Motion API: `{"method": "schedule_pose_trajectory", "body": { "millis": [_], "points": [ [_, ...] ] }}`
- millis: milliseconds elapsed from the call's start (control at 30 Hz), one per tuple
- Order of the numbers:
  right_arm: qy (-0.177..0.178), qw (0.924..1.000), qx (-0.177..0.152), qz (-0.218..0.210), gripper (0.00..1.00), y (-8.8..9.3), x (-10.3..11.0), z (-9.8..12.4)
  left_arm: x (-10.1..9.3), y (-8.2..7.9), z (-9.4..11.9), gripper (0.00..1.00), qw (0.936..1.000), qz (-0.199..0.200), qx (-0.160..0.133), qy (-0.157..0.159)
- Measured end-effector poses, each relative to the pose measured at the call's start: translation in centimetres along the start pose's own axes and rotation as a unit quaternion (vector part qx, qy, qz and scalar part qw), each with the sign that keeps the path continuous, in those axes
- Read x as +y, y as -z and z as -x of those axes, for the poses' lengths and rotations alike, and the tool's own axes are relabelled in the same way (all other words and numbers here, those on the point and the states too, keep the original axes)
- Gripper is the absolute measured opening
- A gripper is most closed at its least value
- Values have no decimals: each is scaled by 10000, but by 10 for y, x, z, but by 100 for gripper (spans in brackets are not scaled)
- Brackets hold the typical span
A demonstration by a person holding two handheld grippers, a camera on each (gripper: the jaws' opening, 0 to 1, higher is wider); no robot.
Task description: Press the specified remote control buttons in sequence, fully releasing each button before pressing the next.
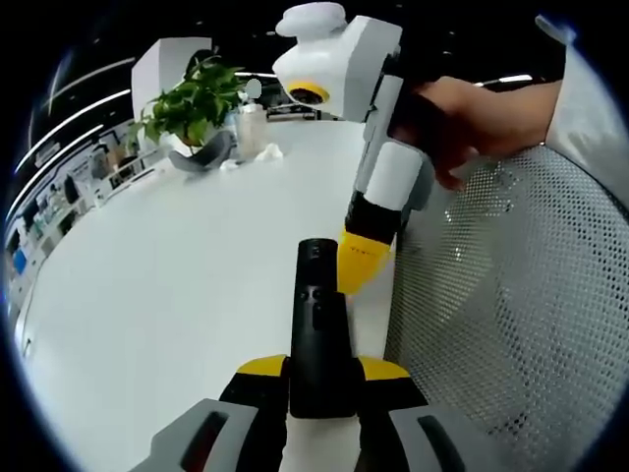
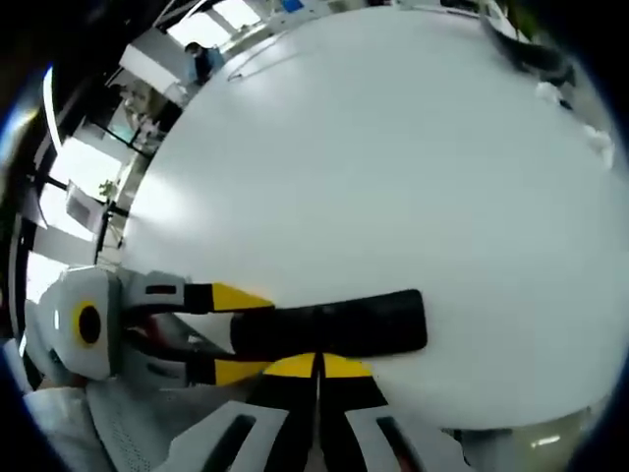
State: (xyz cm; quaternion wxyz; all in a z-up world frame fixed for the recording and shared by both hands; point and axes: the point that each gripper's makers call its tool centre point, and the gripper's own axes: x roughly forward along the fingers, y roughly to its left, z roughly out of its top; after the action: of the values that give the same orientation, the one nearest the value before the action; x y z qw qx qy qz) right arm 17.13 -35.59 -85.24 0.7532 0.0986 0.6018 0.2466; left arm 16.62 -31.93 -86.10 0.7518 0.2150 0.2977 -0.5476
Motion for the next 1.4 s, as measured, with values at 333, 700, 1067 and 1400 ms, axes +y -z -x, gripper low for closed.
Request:
{"method": "schedule_pose_trajectory", "body": {
  "millis": [333,700,1067,1400],
  "points": [
    [63,9997,-67,235,0,-3,2,-5,-1,0,0,25,10000,0,-13,1],
    [255,9973,-70,683,0,-2,3,-7,-1,1,1,25,10000,44,-52,8],
    [375,9946,-100,962,0,-3,1,-8,0,1,1,24,10000,58,-48,27],
    [230,9971,-111,711,0,-3,2,-7,0,2,1,25,10000,33,-42,25]
  ]
}}
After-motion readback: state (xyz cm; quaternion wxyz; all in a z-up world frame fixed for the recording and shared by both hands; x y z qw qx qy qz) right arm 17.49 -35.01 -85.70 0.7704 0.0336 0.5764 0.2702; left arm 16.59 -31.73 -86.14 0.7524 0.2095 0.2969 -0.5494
